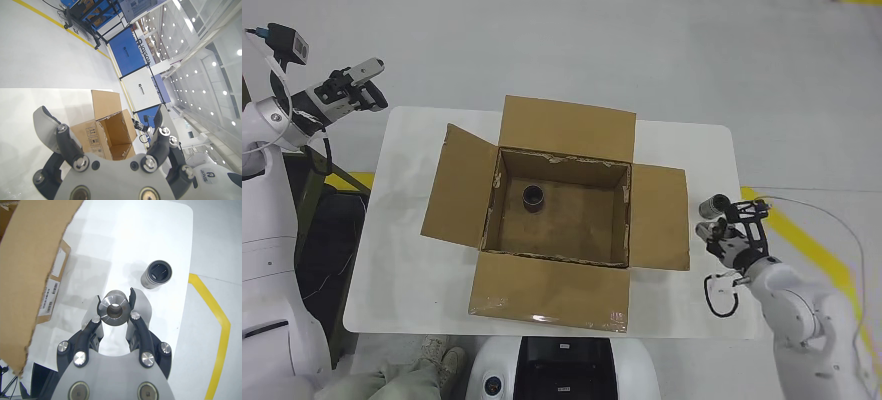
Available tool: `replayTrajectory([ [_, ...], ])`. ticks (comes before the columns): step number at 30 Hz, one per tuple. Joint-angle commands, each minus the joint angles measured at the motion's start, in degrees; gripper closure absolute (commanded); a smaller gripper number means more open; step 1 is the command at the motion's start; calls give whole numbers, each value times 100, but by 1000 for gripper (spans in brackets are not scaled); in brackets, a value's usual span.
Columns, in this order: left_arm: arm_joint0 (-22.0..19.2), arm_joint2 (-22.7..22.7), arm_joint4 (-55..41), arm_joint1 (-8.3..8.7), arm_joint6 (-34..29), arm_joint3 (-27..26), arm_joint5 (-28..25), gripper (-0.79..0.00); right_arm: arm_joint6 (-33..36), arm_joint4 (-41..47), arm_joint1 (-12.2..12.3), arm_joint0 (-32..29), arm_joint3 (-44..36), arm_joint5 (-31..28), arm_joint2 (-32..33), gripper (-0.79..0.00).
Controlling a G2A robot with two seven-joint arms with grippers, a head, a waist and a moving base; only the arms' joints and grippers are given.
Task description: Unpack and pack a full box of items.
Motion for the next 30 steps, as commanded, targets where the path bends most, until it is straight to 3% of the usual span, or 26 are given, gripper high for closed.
replayTrajectory([
  [1,0,0,0,0,0,0,0,-785,-3,-27,0,111,226,31,-90,0],
  [17,0,0,0,0,0,0,0,-785,9,-180,4,667,1205,371,-439,0],
  [30,0,0,0,0,0,0,0,-785,19,-257,30,710,1262,441,-472,0],
])
